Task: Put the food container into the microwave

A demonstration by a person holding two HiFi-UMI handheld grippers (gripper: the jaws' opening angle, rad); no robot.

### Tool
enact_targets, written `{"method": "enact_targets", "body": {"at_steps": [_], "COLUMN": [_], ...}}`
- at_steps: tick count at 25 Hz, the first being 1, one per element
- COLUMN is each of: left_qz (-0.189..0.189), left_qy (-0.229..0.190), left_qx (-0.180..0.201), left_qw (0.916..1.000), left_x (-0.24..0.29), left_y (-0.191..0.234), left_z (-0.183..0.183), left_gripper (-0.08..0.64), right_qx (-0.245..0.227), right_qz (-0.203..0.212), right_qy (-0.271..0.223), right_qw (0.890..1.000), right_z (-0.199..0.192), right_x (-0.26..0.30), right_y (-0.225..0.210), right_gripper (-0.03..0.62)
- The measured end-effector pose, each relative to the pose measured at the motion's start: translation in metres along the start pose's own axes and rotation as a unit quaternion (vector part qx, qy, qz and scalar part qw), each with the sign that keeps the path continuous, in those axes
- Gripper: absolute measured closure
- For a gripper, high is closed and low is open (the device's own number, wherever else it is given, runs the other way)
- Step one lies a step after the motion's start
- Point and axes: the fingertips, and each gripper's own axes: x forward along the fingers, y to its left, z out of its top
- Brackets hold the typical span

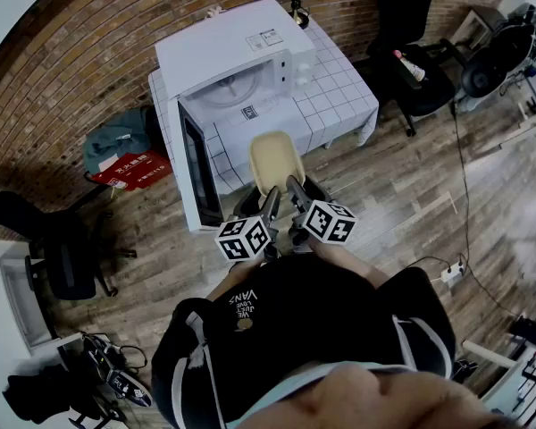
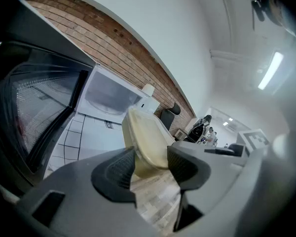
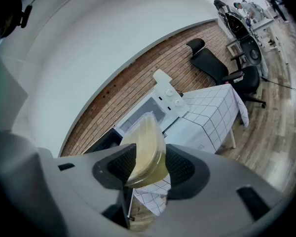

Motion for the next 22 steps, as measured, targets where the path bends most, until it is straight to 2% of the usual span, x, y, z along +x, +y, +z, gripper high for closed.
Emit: {"method": "enact_targets", "body": {"at_steps": [10,22], "left_qz": [-0.003,0.032], "left_qy": [-0.002,-0.023], "left_qx": [-0.004,-0.015], "left_qw": [1.0,0.9991], "left_x": [0.0,0.014], "left_y": [0.001,-0.011], "left_z": [0.002,0.003], "left_gripper": [0.348,0.348], "right_qx": [0.014,0.009], "right_qz": [0.004,0.036], "right_qy": [-0.007,0.024], "right_qw": [1.0,0.999], "right_z": [0.0,0.017], "right_x": [0.001,0.007], "right_y": [0.001,-0.011], "right_gripper": [0.413,0.413]}}
